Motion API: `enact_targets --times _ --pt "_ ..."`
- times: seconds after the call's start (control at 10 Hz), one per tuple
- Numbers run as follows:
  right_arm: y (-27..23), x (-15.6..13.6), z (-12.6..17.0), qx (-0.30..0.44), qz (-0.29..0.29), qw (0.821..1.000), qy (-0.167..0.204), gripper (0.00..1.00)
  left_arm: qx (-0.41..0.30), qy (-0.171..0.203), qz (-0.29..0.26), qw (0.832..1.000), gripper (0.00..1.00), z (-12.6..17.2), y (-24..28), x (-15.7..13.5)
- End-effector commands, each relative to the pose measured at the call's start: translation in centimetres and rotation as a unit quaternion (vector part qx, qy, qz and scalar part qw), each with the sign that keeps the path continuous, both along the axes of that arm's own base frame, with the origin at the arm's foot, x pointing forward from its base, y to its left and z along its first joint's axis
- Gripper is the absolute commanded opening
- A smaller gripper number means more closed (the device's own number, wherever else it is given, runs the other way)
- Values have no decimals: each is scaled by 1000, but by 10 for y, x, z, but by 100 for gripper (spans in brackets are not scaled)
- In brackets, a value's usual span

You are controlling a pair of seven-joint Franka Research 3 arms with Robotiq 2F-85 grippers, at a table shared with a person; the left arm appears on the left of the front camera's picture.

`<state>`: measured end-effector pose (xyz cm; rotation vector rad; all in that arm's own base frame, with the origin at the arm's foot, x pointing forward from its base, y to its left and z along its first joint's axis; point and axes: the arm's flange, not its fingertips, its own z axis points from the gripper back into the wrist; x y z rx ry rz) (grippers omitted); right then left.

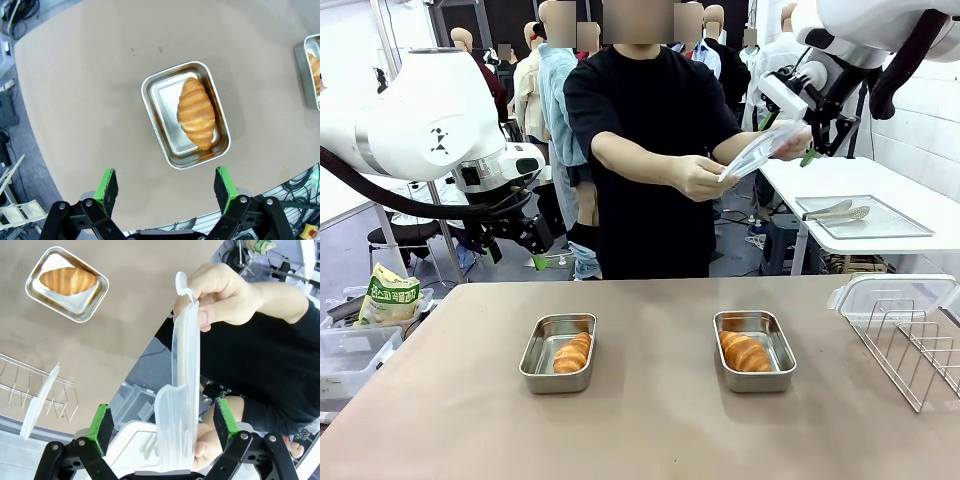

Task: Place the bread in airtight containers.
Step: Release when the human grabs the Airtight Container lid, then pick up one Airtight Container lid and hand it to the human.

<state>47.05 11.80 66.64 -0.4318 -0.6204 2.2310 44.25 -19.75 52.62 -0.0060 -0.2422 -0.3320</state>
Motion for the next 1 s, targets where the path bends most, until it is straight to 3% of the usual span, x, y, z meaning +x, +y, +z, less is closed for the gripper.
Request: enact_targets --times 0.0,0.9 --pt "-2 -2 1 5 -3 1000 0 100 9 -2 11 1000 100 1 0 0" --pt "-2 0 1 0 -3 1000 -1 100 9 -2 11 1000 100 1 0 0"
